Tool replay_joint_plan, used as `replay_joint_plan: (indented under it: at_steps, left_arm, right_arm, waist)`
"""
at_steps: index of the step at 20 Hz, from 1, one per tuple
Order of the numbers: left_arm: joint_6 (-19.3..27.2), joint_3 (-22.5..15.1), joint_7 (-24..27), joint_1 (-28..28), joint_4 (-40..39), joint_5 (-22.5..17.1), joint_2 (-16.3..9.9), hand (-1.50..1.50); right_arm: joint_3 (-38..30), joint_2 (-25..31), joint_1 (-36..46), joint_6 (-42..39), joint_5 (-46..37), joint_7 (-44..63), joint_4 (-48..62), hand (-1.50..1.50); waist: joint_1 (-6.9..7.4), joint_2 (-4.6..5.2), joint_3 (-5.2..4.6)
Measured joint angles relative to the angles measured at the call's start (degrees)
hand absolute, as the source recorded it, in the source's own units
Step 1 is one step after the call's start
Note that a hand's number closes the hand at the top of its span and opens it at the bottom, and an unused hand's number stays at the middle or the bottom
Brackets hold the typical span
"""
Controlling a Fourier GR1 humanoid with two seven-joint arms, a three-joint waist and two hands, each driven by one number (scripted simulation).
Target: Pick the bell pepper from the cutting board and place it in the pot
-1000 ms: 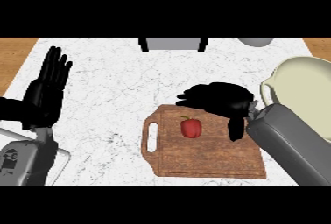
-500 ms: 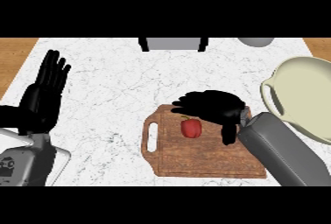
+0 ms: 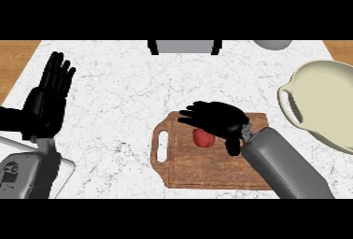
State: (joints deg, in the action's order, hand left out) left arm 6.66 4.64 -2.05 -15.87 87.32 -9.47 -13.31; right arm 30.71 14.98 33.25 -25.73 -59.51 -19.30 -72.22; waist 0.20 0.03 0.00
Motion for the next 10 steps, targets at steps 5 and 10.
replay_joint_plan:
  at_steps: [5,10]
  left_arm:
    - [0.1,-0.41,-0.11,1.34,1.48,1.0,1.26,0.0]
    - [0.12,0.16,-1.57,-0.01,1.76,1.2,1.59,0.0]
  right_arm:
    - [-1.2,-2.72,-0.99,2.66,-3.68,-1.42,4.28,-1.5]
    - [-1.88,-6.47,-0.22,6.0,-7.08,-3.51,10.51,-1.5]
  waist:
    - [0.04,0.0,0.0]
    - [0.07,0.02,0.0]
